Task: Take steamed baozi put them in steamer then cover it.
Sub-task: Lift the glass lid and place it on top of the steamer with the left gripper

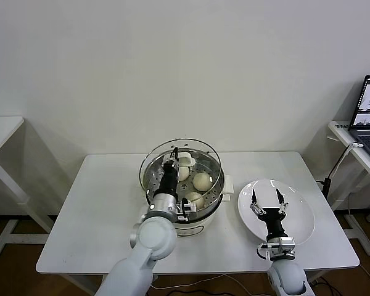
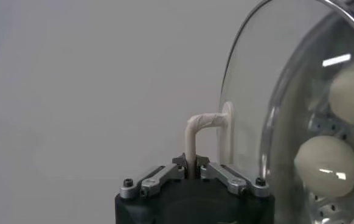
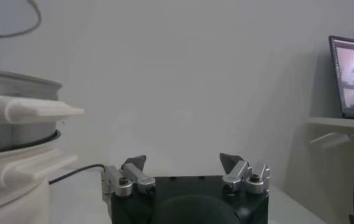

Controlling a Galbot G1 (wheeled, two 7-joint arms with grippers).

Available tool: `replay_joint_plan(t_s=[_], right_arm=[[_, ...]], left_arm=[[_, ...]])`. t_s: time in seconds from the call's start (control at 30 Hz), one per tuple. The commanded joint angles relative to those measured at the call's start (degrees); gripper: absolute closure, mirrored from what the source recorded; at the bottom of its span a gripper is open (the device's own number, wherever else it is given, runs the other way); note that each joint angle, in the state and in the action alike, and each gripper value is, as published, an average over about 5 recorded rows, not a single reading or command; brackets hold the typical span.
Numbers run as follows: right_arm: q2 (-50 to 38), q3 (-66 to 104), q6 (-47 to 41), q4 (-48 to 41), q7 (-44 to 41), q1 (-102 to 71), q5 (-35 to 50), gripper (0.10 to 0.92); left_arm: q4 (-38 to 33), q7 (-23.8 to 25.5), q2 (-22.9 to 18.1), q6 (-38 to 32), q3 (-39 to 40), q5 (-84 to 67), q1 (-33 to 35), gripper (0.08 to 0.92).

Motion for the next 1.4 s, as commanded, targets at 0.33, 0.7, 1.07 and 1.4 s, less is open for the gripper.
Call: replay_joint_plan(t_s=[0.33,0.7,1.07,1.4], right_arm=[[0.22,0.0,0.03,-0.54,-0.08,0.3,-0.14,0.203],[0.17,0.02,0.13,-0.94,-0.15,0.63,-0.1,0.203],[0.16,-0.08,0.24,-1.23,-0.26,1.12,-0.07,0.203],[0.14,-0.12,0.29,-1.3,-0.28,1.22,-0.08,0.203]], left_arm=[[4.89,2.57,-2.7,0.43,2.4,8.73,-1.22,0.806],[5.25,2.42,-2.85,-0.14,2.55,9.52,-0.95,0.806],[5.77,2.3,-2.66,-0.47,2.37,9.46,-0.47,0.806],[6.19,2.15,-2.83,-0.87,2.28,9.29,-0.42,0.806]])
